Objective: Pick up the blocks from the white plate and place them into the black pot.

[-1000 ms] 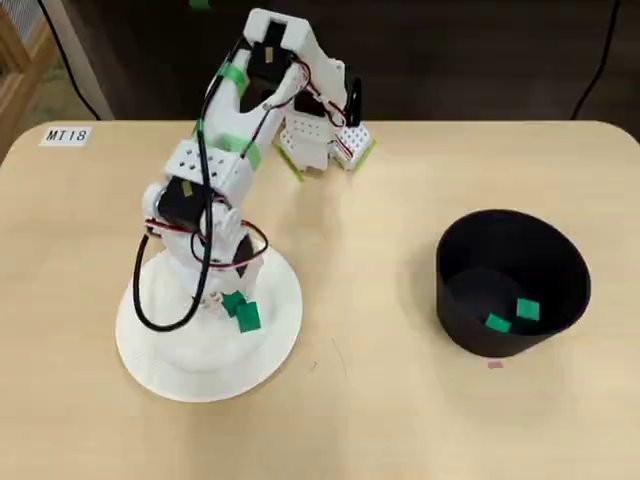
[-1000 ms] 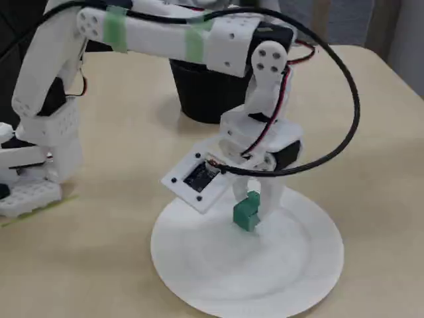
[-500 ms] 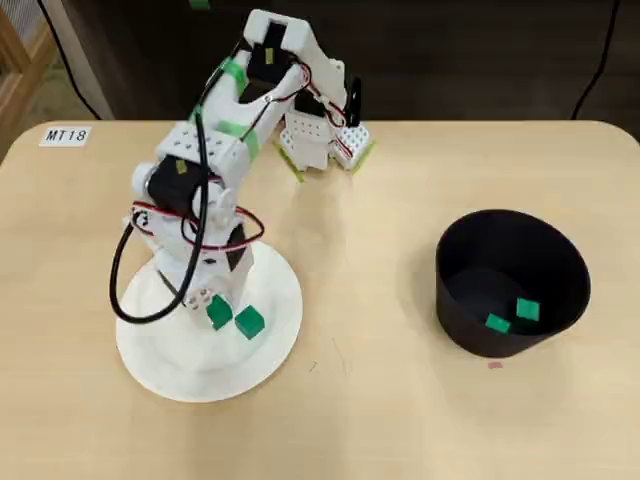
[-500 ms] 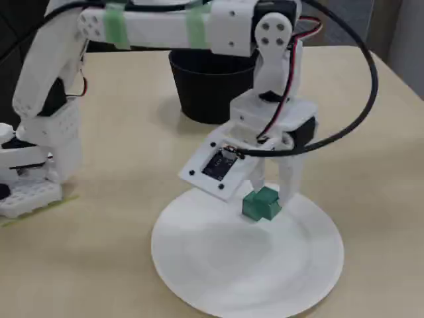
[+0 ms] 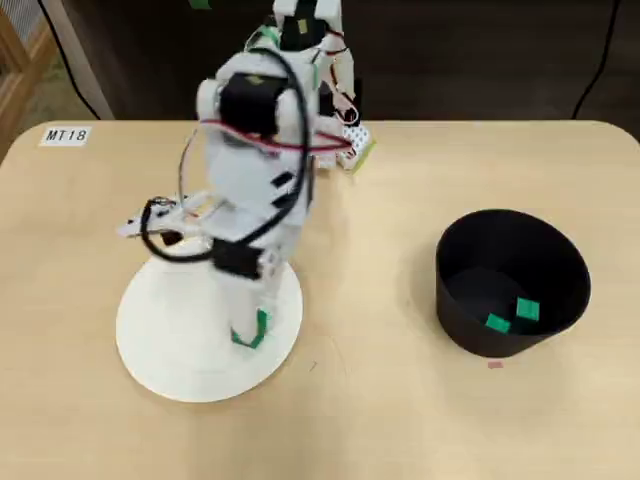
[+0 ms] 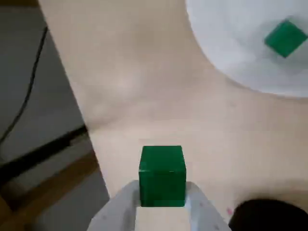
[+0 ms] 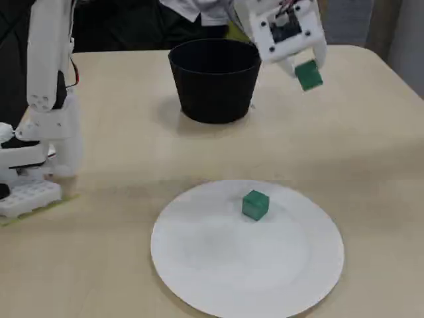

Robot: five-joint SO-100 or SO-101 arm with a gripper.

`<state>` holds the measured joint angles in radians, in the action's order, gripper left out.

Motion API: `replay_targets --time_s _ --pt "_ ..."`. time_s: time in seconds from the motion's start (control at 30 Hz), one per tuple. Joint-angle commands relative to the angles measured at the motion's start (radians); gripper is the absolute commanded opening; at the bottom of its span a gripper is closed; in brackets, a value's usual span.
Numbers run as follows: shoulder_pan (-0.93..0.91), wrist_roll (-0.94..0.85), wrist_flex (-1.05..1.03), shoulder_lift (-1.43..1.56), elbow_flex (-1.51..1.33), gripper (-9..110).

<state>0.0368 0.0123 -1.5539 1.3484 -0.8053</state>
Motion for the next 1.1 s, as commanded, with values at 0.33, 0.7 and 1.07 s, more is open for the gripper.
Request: replay_targets --time_s 0.33,0.7,1.07 --pt "0.617 0.011 0.002 0.229 -0.173 -2" --pt "0.626 0.13 0.407 0.494 -0.802 -2" --pt "0.545 0.078 0.44 0.345 -0.785 5"
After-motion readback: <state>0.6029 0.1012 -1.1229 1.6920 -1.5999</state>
